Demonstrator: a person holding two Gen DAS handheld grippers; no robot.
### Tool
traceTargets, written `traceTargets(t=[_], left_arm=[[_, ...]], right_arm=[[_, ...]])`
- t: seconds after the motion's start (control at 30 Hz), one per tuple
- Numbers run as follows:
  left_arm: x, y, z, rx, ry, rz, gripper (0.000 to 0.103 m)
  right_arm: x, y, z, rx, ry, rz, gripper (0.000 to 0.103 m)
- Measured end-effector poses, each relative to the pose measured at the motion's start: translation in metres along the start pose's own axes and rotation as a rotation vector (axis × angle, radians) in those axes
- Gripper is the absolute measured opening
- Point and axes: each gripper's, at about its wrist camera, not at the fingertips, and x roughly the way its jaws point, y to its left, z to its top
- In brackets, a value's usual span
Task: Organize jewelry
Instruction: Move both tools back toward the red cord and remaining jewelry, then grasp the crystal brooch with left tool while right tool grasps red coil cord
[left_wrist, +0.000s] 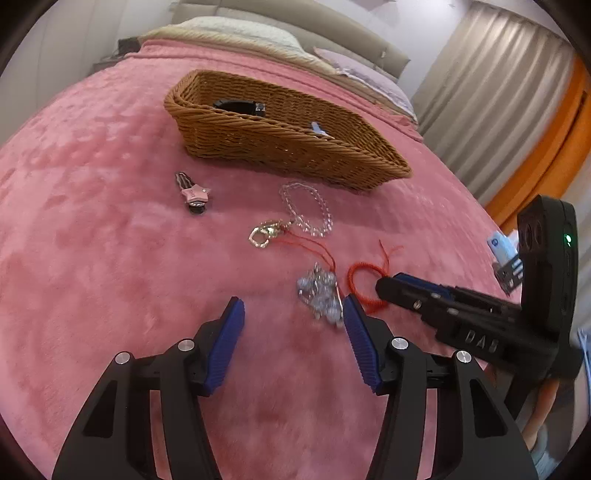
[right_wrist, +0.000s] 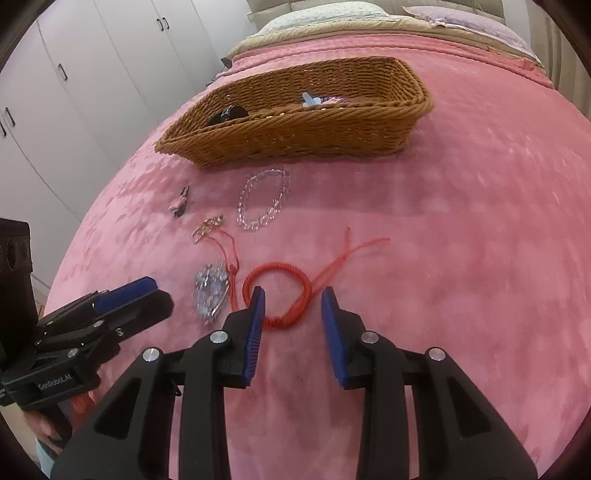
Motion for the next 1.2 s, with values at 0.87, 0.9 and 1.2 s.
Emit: traceTargets(t=[0.87,0.9,1.2], left_arm=[[-0.017,0.005,-0.014,-0.002,-0.043,0.12,0.007],[-0.015,0.007,-0.016,-0.008,-0.037,0.115,0.007],[-0.013,0.009,-0.02,-0.004,-0.039,0.085,0.007]], right_arm=[[-0.025,-0.033,-0.018,0.054,-0.001,-0.035,0.005],[-0.021,-0.032,-0.02,0.059,0.014,-0.024,0.005],[-0.027,-0.029,-0.023,0.038,0.009,0.024,0.033]])
